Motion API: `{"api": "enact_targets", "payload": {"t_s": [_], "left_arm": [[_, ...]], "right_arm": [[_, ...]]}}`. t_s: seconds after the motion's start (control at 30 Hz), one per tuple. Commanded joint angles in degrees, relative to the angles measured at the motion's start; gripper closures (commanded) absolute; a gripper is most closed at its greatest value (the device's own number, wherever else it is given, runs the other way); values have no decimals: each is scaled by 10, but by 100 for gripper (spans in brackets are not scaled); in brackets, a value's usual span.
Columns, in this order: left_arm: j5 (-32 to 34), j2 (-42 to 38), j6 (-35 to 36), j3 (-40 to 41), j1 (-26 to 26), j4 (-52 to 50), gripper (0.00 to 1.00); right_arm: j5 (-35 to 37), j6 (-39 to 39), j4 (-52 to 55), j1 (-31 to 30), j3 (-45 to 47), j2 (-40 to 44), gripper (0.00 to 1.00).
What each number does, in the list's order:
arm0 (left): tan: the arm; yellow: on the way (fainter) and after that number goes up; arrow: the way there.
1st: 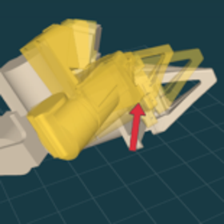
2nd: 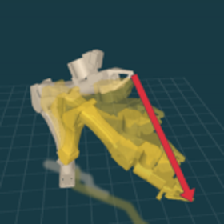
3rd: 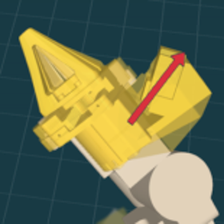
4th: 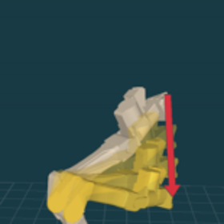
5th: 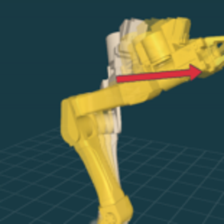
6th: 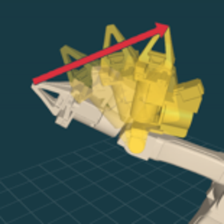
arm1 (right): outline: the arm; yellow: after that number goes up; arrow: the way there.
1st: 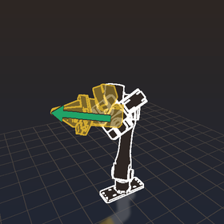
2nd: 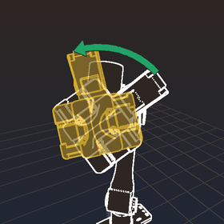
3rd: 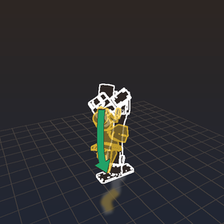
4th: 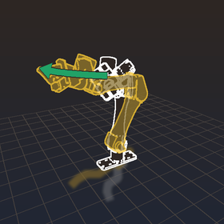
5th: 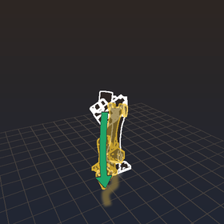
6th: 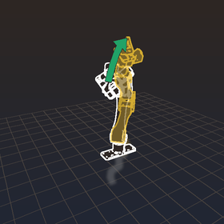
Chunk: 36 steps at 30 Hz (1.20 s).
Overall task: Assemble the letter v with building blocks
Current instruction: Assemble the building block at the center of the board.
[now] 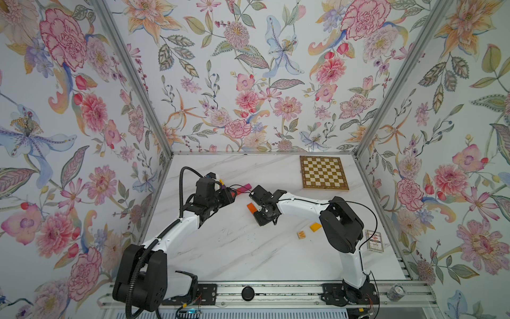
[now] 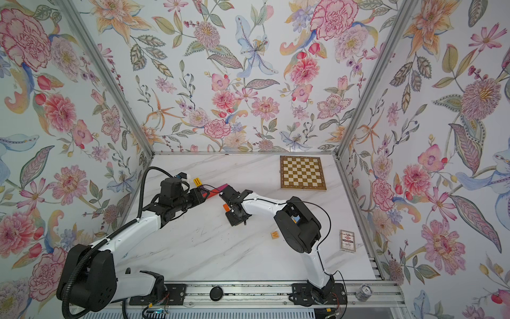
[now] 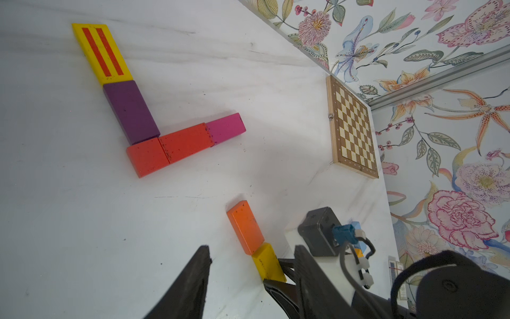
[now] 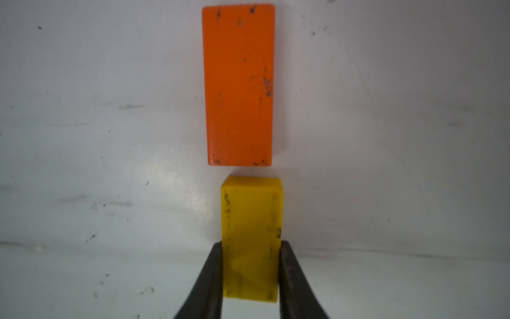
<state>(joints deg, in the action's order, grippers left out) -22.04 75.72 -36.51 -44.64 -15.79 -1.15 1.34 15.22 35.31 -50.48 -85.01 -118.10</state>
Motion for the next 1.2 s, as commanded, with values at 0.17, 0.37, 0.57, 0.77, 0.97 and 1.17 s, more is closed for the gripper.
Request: {"api": "enact_targets", "payload": {"t_s": [0.17, 0.37, 0.57, 0.77, 0.97, 1.17], "left_arm": [[3, -9, -5, 4, -5, 11, 48], [2, -12, -3, 3, -5, 11, 48], [3, -12, -4, 6, -5, 12, 48], [3, -15, -4, 7, -5, 11, 47], [5, -16, -3, 8, -5, 11, 47], [7, -18, -2, 8, -5, 10, 47]], "right_arm": [[1, -17, 12, 3, -14, -18, 75], [-1, -20, 11, 3, -20, -23, 75], [1, -20, 12, 3, -23, -26, 74], [1, -20, 12, 5, -27, -30, 74], [0, -23, 12, 5, -35, -35, 74], [-2, -23, 11, 6, -38, -38, 73]]}}
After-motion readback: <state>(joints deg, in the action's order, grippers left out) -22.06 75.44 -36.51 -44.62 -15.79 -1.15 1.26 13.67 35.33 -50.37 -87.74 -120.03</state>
